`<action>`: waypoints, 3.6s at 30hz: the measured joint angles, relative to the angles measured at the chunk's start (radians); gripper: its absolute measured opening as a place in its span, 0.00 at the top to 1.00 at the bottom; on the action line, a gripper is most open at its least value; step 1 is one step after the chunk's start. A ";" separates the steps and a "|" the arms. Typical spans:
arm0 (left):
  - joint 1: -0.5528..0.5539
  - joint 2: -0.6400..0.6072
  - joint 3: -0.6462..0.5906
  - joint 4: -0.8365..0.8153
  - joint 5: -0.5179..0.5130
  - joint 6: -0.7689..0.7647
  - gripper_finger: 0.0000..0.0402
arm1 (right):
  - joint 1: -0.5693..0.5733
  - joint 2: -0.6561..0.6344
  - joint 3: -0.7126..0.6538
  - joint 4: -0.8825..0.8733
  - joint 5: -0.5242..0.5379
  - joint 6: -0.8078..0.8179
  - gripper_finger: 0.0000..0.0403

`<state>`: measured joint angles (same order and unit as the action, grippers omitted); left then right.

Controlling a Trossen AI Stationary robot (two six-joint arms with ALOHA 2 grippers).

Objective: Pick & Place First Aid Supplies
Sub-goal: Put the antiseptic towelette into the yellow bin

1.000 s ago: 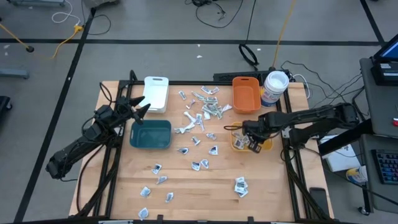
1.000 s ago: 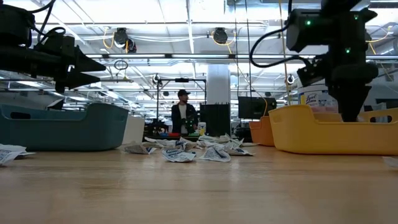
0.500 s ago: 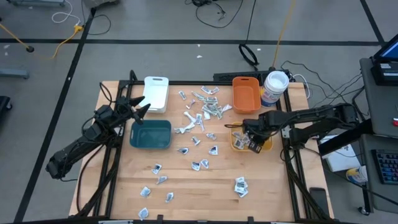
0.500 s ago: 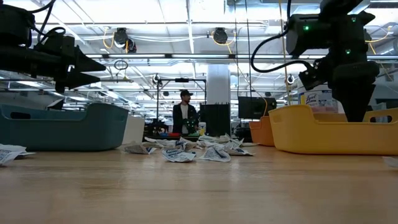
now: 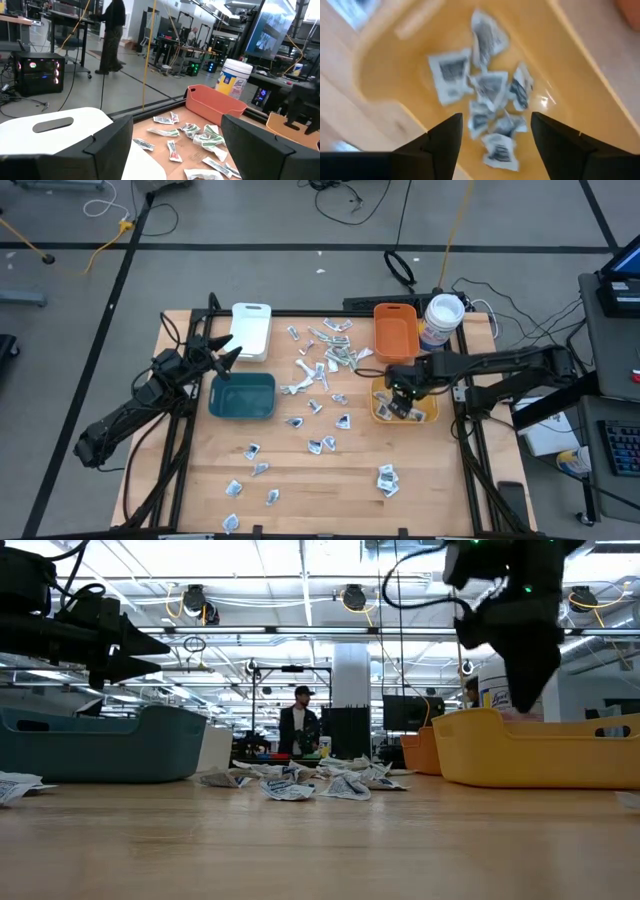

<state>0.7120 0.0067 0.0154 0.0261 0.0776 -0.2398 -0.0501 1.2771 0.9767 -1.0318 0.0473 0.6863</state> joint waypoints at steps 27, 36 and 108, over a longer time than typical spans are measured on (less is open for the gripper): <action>0.000 0.000 0.000 0.000 0.000 0.000 0.24 | 0.453 0.141 0.131 0.020 0.059 1.229 0.44; 0.000 0.000 0.000 0.000 0.000 0.000 0.24 | 0.608 0.303 0.299 0.018 0.053 1.241 0.44; 0.000 0.000 0.000 0.000 0.000 0.000 0.24 | 0.722 0.609 0.496 0.083 0.077 1.022 0.96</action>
<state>0.7120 0.0065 0.0154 0.0257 0.0779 -0.2398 0.6716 1.8858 1.4731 -0.9489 0.1243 1.7081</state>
